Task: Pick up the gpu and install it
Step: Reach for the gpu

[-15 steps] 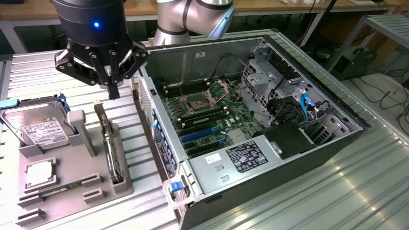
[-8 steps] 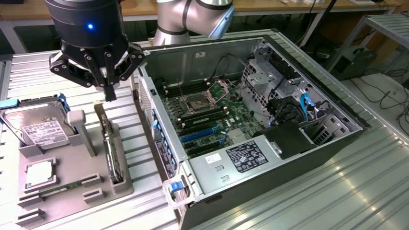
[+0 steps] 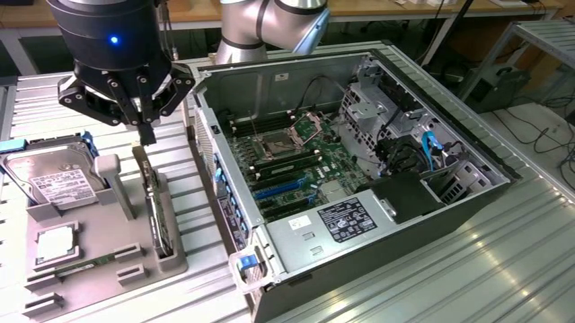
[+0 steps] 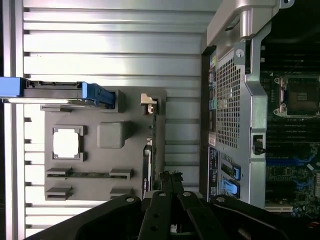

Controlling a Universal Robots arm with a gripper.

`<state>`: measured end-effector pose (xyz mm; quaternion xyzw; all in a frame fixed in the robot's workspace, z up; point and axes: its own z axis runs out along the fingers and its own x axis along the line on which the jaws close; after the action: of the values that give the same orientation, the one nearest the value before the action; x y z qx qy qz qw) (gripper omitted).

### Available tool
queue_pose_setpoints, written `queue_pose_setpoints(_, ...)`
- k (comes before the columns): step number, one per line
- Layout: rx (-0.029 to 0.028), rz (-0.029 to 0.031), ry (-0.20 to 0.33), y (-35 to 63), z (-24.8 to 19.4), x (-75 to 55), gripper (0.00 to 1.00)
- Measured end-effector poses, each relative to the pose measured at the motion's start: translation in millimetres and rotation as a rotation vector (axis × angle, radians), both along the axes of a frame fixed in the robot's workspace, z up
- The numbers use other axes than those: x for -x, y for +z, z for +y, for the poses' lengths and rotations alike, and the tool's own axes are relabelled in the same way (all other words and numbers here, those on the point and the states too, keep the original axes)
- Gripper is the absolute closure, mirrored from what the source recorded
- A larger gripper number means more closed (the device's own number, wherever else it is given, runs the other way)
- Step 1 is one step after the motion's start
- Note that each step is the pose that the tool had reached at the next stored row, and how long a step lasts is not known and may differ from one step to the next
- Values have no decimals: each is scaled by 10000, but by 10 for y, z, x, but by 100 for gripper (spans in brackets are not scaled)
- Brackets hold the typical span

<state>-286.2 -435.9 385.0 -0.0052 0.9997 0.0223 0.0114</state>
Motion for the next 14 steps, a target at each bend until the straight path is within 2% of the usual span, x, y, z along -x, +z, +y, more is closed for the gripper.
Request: queue_pose_setpoints(14,0,1,18,-6,-32,164,89)
